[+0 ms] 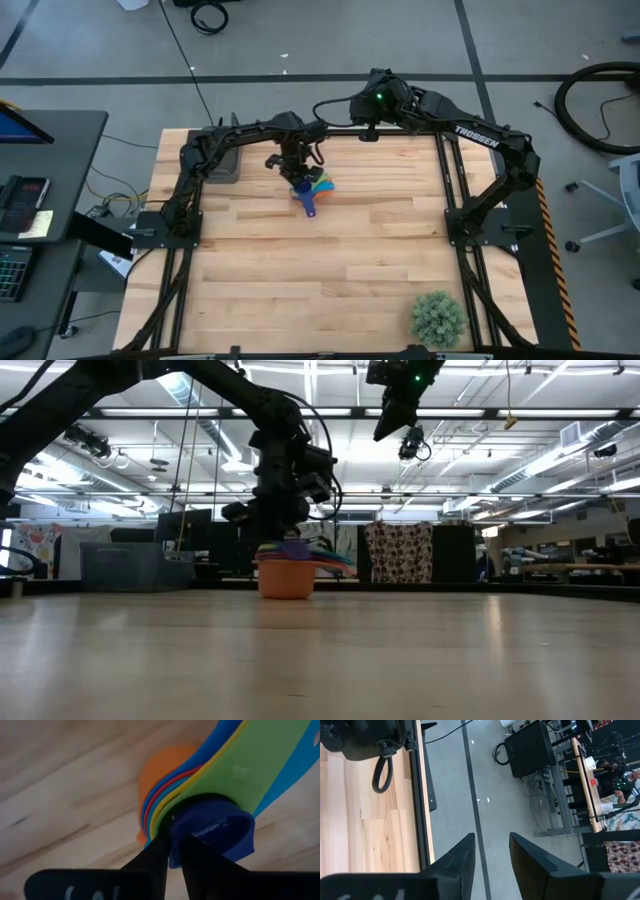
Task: Nest measuring cups in basket
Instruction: Stack the violet measuring cup on top of the green measuring cup
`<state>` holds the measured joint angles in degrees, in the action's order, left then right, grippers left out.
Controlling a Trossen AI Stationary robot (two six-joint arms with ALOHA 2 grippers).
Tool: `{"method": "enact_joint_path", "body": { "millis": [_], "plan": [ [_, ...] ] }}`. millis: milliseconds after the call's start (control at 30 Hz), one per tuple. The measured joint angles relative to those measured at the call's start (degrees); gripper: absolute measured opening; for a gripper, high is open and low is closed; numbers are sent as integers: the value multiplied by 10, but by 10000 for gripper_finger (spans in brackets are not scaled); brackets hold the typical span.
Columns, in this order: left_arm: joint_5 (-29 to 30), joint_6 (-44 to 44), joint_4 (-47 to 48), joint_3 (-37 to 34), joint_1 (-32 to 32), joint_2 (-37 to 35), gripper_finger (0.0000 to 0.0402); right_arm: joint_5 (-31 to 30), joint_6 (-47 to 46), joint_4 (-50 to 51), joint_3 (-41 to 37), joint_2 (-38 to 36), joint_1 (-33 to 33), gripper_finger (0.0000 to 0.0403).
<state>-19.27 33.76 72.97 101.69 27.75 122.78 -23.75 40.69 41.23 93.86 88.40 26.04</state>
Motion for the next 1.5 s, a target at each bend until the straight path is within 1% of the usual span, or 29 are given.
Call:
{"method": "enact_joint_path", "body": {
  "millis": [167,300,433,700,867,1033,1133,1267,1500],
  "plan": [
    [-2,-14,16,0,-1,-1,54,2,0,0,0,0,0,125],
    [1,-60,15,0,-10,-2,54,14,0,0,0,0,0,125],
    [25,-105,17,0,-23,-2,54,14,0,0,0,0,0,125],
    [30,-191,16,0,-30,-2,55,14,0,0,0,0,0,125],
    [30,-222,14,0,-33,-2,55,14,0,0,0,0,0,125],
    [30,-227,10,0,-33,-2,55,14,0,0,0,0,0,125],
    [27,-222,23,0,-32,-2,55,14,0,0,0,0,0,125],
    [3,-211,53,0,-32,-2,55,14,0,0,0,0,0,125],
    [1,-224,68,0,-32,-3,55,14,0,0,0,0,0,125]
  ]
}}
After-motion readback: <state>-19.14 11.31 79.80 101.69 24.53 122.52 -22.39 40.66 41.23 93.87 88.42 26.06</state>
